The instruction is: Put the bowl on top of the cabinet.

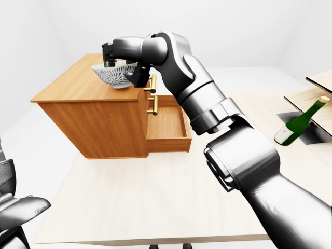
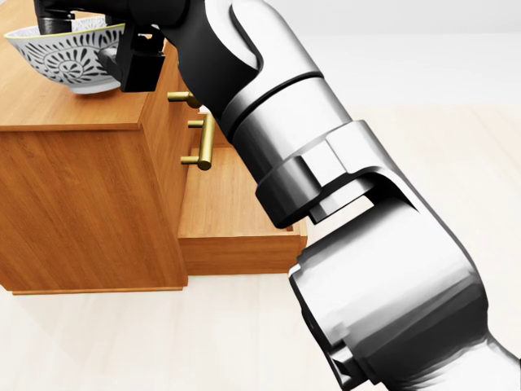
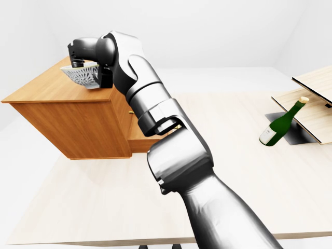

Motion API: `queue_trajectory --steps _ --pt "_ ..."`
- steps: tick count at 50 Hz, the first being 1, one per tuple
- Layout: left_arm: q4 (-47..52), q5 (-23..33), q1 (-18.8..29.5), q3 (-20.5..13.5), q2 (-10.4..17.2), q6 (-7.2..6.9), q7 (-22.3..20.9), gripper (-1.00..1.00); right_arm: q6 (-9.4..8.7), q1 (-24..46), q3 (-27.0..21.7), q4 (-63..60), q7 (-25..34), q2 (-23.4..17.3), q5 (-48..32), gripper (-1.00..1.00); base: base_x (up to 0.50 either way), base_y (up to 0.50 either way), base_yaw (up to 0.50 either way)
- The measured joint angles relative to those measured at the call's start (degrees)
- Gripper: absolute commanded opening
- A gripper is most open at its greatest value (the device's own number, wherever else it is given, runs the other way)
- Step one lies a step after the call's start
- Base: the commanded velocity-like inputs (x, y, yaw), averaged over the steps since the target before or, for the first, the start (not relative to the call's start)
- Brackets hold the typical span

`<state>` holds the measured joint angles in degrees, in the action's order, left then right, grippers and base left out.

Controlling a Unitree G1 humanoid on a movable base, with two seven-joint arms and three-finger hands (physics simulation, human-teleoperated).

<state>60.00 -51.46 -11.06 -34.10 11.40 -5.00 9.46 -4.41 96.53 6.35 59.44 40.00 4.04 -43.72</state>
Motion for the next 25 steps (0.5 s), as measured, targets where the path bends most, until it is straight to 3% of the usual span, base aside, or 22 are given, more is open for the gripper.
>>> queue_trajectory --steps 7,9,25 --pt "0.0 -0.5 0.1 -0.4 0.1 0.0 0.2 1.0 0.09 -0.1 0.0 0.2 0.0 0.1 -0.2 -0.98 0.0 0.0 0.0" --pt "0.0 -0.6 0.1 -0.4 0.2 0.0 0.3 1.0 0.16 0.0 -0.2 0.3 0.0 0.1 -0.7 1.0 0.0 0.0 0.0" --pt "0.0 -0.2 0.0 0.0 -0.1 0.0 0.0 1.0 1.42 1.1 -1.1 1.1 0.0 -0.1 -3.9 1.0 0.0 0.0 0.0"
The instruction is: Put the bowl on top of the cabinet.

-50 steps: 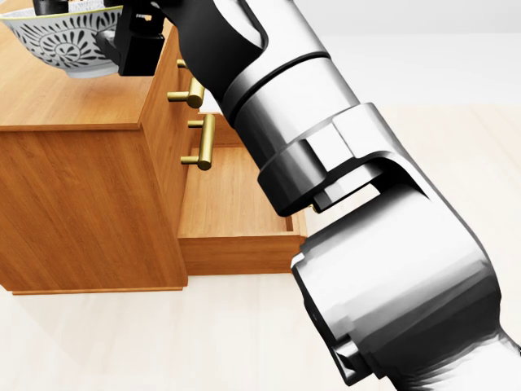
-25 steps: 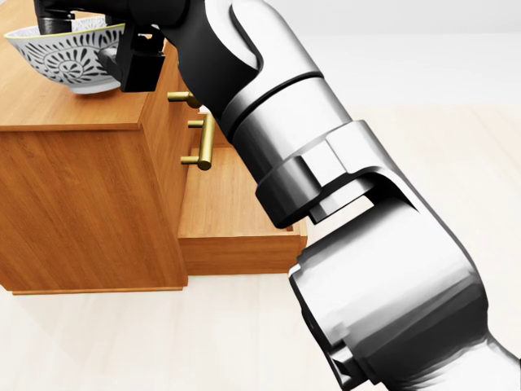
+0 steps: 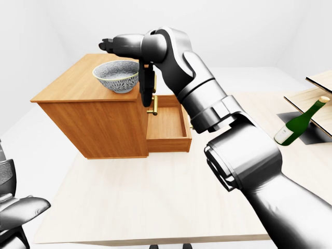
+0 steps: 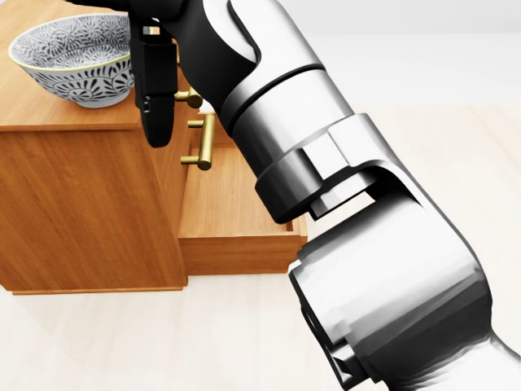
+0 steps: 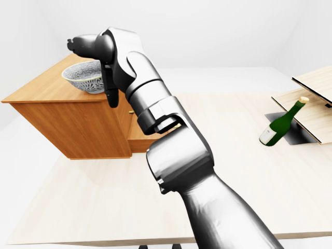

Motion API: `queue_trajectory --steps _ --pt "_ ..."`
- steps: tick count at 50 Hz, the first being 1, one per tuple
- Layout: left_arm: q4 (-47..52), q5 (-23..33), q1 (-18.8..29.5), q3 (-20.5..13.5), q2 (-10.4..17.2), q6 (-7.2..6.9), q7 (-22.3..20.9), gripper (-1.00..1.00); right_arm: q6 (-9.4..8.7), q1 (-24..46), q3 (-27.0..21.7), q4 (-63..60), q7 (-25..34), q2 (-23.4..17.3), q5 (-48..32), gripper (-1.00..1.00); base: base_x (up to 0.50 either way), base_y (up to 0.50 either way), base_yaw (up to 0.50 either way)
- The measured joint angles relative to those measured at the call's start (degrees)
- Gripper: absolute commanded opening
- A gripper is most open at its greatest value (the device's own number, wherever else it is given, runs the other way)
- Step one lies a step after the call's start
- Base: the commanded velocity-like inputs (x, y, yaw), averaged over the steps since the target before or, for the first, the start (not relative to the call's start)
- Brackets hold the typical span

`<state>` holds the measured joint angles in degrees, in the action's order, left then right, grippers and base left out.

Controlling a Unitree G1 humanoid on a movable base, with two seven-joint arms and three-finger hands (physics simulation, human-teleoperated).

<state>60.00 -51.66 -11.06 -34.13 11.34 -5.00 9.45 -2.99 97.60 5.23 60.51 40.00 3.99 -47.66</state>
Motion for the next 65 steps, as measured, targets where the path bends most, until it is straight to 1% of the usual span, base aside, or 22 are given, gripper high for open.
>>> queue_trajectory --steps 6,11,21,28,32,37,54,65 --pt "0.0 0.2 0.1 0.1 -0.1 0.0 -0.1 1.0 0.06 0.7 -0.2 0.4 0.0 -0.4 -0.2 1.0 0.0 0.0 0.0" --pt "0.0 0.3 0.1 0.2 -0.2 0.0 -0.1 1.0 -0.26 2.3 -0.8 0.5 0.0 -1.3 0.1 1.0 0.0 0.0 0.0" --pt "0.0 0.2 -0.1 0.5 0.0 0.0 0.0 1.0 -2.01 5.3 -1.7 -1.1 0.0 -3.8 1.2 1.0 0.0 0.0 0.0" --pt "0.0 0.2 -0.3 0.7 0.1 0.0 0.0 1.0 -2.01 5.7 -2.2 -4.6 0.0 -5.9 1.3 1.0 0.0 0.0 0.0" --pt "0.0 0.0 -0.5 0.6 0.2 0.0 0.1 1.0 -2.01 4.6 -2.4 -8.4 0.0 -7.3 0.9 1.0 0.0 0.0 0.0" --pt "0.0 -0.3 -0.6 0.6 0.4 0.0 0.3 1.0 -2.01 1.3 -2.5 -14.8 0.0 -8.9 -0.8 1.0 0.0 0.0 0.0" --pt "0.0 0.0 -1.6 1.7 0.7 0.0 0.2 1.0 -2.01 -17.0 -4.1 -43.2 0.0 -13.8 -11.3 1.0 0.0 0.0 0.0" --pt "0.0 0.2 -2.2 2.2 0.7 0.0 0.0 1.0 -2.01 -27.8 -5.7 -60.4 0.0 -15.8 -18.5 1.0 0.0 0.0 0.0"
